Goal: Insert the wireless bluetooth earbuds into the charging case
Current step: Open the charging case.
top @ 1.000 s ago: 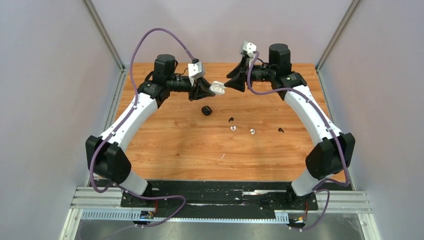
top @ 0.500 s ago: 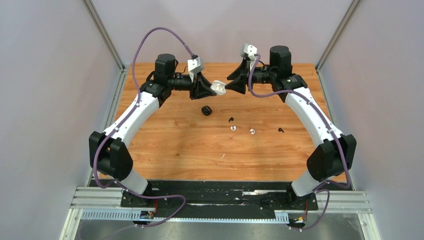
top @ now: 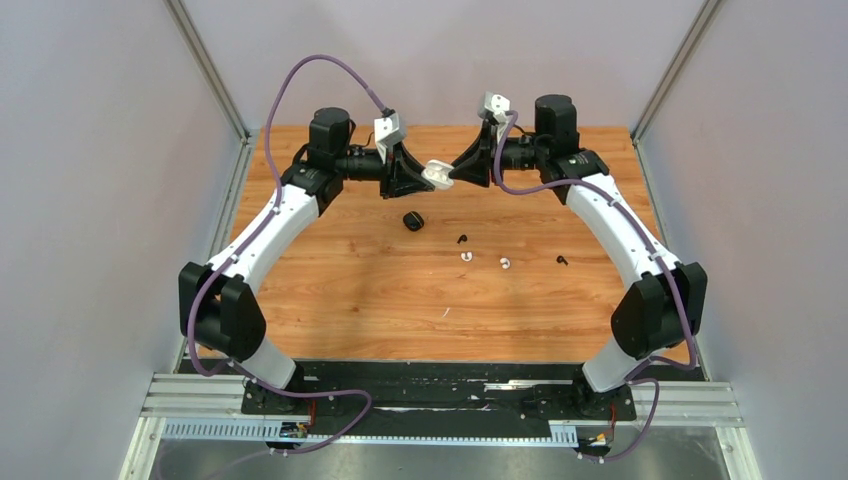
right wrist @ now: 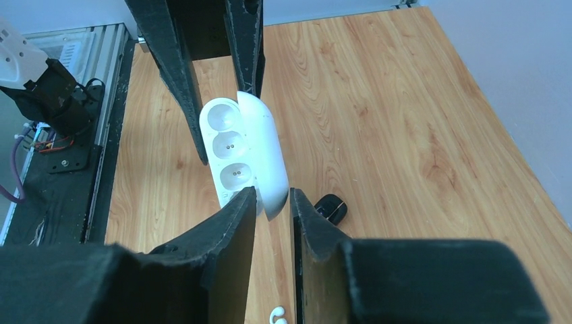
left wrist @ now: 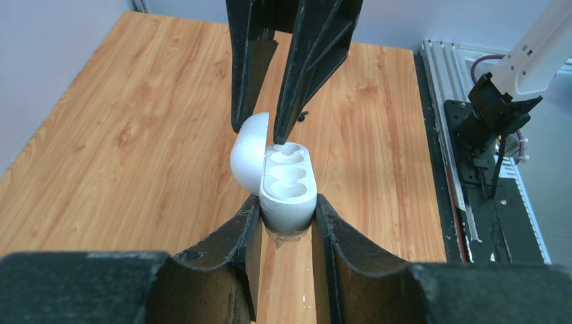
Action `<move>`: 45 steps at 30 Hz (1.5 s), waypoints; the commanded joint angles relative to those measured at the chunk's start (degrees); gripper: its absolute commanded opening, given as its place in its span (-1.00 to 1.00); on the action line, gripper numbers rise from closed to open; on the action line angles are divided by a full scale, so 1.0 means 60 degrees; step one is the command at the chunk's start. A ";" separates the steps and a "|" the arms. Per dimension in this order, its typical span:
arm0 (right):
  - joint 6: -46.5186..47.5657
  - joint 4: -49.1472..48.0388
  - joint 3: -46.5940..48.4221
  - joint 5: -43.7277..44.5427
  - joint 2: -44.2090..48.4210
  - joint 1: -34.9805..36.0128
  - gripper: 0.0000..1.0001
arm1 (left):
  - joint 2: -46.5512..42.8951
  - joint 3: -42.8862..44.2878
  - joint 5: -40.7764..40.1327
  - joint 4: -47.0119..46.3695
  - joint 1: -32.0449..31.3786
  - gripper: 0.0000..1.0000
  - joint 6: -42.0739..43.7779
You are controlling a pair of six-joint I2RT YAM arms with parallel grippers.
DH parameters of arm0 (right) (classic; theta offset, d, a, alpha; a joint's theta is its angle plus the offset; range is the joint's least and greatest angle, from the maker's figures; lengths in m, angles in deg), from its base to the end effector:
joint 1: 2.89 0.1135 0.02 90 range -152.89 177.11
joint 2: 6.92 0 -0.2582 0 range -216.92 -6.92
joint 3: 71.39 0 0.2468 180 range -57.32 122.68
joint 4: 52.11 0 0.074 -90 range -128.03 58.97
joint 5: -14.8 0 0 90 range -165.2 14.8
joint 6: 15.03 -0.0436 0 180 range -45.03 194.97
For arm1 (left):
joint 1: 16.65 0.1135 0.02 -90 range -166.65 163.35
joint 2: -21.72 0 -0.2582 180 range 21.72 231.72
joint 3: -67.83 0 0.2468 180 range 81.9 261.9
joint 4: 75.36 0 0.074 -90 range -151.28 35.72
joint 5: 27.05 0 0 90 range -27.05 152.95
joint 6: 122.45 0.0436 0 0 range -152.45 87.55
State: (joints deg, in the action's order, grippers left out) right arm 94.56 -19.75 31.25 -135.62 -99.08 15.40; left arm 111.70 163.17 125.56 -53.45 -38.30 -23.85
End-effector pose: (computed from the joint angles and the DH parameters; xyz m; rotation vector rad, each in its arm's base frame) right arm 0.3309 0.1493 0.3808 -1.2126 1.4235 0.9997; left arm 0.3164 -0.1672 0.3680 1.1780 1.4276 -1.1612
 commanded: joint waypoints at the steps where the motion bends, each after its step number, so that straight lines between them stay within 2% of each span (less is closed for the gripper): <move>1: -0.0121 -0.0374 0.0419 -0.0504 -0.0209 -0.0032 -0.50 | -0.0051 -0.0076 0.0237 -0.0642 0.0049 -1.00 -0.0302; 4: -0.0171 -0.0423 0.0436 -0.0506 -0.0280 -0.0006 -0.54 | -0.0068 -0.0183 0.0222 -0.0896 0.0049 -1.00 -0.0401; 9: -0.0208 -0.0451 0.0537 -0.0598 -0.0328 -0.0008 -0.99 | -0.0021 -0.0228 0.0124 -0.0944 0.0049 -1.00 -0.0472; 10: -0.0205 -0.0446 0.0559 -0.0607 -0.0318 -0.0005 -1.00 | -0.0006 -0.0244 -0.0039 -0.0893 0.0049 -1.00 -0.0477; 12: -0.0112 -0.0443 0.0574 -0.0590 -0.0282 -0.0011 -1.00 | 0.0014 -0.0265 -0.0361 -0.0667 0.0049 -0.65 -0.0437; 13: 0.0036 -0.0431 0.0547 -0.0498 -0.0240 -0.0007 -1.00 | -0.0008 -0.0268 -0.0603 -0.0561 0.0056 -0.26 -0.0375; 14: 0.0295 -0.0323 0.0489 -0.0336 -0.0160 0.0008 -1.00 | -0.0031 -0.0264 -0.0736 -0.0314 0.0061 -0.09 -0.0355; 15: 0.0810 -0.0097 0.0430 -0.0164 -0.0071 0.0030 -1.00 | -0.0125 -0.0231 -0.0953 -0.0173 0.0077 0.17 -0.0329; 17: 0.2222 0.0773 0.0379 0.0192 0.0062 0.0095 -1.00 | -0.0307 -0.0121 -0.1138 0.0445 0.0171 0.43 -0.0405; 19: 0.3775 0.1666 0.0289 0.0609 0.0168 0.0165 -1.00 | -0.0395 0.0230 -0.1082 0.0960 0.0444 0.54 -0.0677; 22: 0.5306 0.2479 -0.0024 0.1163 0.0356 0.0286 -1.00 | -0.0161 0.1121 -0.0848 0.2035 0.0708 0.59 -0.1045; 25: 0.6349 0.2821 -0.0258 0.1785 0.0443 0.0554 -1.00 | 0.0645 0.2536 -0.0349 0.3940 0.0898 0.55 -0.1140; 29: 0.6852 0.2991 -0.0084 0.2476 0.0142 0.0954 -1.00 | 0.1562 0.3613 0.0176 0.5602 0.0913 0.50 -0.1093; 34: 0.6969 0.3258 0.0546 0.2769 -0.0431 0.1332 -1.00 | 0.2587 0.4656 0.0152 0.7005 0.0913 0.34 -0.1023; 41: 0.6825 0.3901 0.1607 0.2810 -0.1226 0.1643 -1.00 | 0.3028 0.4837 -0.0038 0.7338 0.0899 0.20 -0.1101; 45: 0.6767 0.4195 0.1925 0.3034 -0.1544 0.1741 -1.00 | 0.3438 0.5245 0.0097 0.7913 0.0891 0.21 -0.1062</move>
State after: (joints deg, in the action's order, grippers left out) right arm 134.23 3.16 38.99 -118.00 -107.12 25.21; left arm 131.24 189.95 124.32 -10.04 -32.75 -29.88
